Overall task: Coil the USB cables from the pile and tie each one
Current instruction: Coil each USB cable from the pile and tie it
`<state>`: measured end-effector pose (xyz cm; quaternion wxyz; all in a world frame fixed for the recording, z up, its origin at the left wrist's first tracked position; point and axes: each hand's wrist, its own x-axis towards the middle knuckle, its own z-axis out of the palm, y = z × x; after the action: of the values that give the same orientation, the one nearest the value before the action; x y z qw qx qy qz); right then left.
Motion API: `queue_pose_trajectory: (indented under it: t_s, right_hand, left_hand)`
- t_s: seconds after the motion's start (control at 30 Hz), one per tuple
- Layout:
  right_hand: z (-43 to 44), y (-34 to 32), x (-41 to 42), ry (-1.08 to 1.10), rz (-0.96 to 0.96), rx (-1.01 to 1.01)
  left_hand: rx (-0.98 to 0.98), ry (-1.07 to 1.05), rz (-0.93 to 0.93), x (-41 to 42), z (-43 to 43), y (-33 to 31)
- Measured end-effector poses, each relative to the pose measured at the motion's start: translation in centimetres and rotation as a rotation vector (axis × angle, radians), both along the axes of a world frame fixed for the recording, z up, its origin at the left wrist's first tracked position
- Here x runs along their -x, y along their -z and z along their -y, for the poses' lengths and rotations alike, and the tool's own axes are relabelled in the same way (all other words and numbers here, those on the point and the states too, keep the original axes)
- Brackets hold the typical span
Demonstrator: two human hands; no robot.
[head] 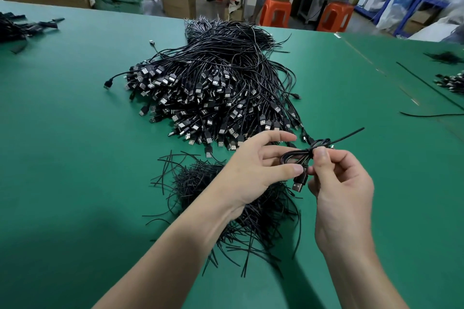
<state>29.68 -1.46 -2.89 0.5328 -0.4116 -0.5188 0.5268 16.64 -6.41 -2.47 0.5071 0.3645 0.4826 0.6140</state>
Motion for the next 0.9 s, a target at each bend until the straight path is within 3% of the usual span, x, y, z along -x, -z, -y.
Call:
queue_pose_trajectory:
  t_s: [0.2,0.53,0.7,0.8,0.9]
  right_hand:
    - [1.2,0.3,0.3,0.148,-0.132,-0.130]
    - [1.0,0.4,0.9,0.126,-0.276,-0.032]
    - [0.2,0.6,0.2,0.037,-0.038,-0.206]
    - [-0.3,0.4,-0.5,-0.064,0.144,-0.343]
    - [-0.3,0.6,-0.6,-0.131,0.207,-0.393]
  left_hand:
    - [-0.070,0.042,0.013,-0.6,-0.1,0.0]
    - [-0.127,-0.082,0.042,-1.7,-0.4,0.5]
    - [-0.043,0.011,0.058,-0.4,-0.1,0.1]
    - [0.023,0.056,-0.031,0.8,0.1,-0.2]
    - [-0.006,0.042,-0.085,1.1,0.2,-0.3]
